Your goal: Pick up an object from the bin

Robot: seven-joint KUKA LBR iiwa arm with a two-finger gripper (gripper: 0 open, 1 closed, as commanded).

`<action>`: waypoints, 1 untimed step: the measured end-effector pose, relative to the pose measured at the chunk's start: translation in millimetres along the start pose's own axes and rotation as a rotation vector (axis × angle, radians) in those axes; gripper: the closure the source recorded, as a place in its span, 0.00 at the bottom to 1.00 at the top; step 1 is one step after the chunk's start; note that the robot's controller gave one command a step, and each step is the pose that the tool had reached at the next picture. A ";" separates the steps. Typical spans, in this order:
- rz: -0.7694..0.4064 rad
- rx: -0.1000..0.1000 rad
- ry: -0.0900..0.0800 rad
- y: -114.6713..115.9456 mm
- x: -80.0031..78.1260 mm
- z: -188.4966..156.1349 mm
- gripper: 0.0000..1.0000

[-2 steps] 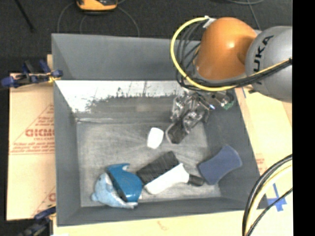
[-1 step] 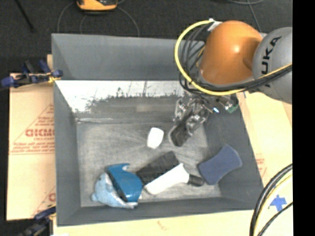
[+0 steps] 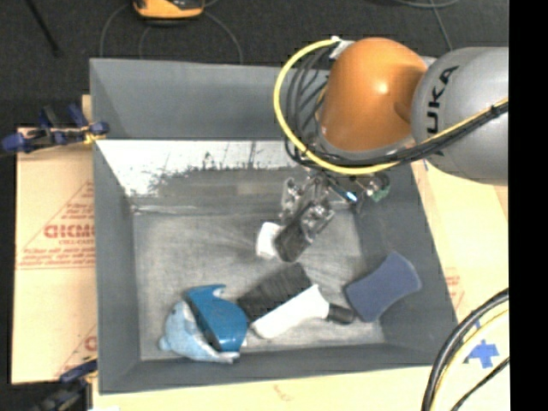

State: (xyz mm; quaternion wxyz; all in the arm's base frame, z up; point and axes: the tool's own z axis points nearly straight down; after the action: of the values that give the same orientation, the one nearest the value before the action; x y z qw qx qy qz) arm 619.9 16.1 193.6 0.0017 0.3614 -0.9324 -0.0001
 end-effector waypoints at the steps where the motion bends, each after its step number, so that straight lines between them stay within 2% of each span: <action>1: -0.509 0.018 -0.019 -17.9 35.6 101.1 1.00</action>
Offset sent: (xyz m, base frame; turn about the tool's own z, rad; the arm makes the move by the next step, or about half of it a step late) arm 0.0000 0.0000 0.0000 0.0000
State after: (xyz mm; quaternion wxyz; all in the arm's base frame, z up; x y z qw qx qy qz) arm 605.3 -21.2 92.6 -0.0103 0.5843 -0.8114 0.0041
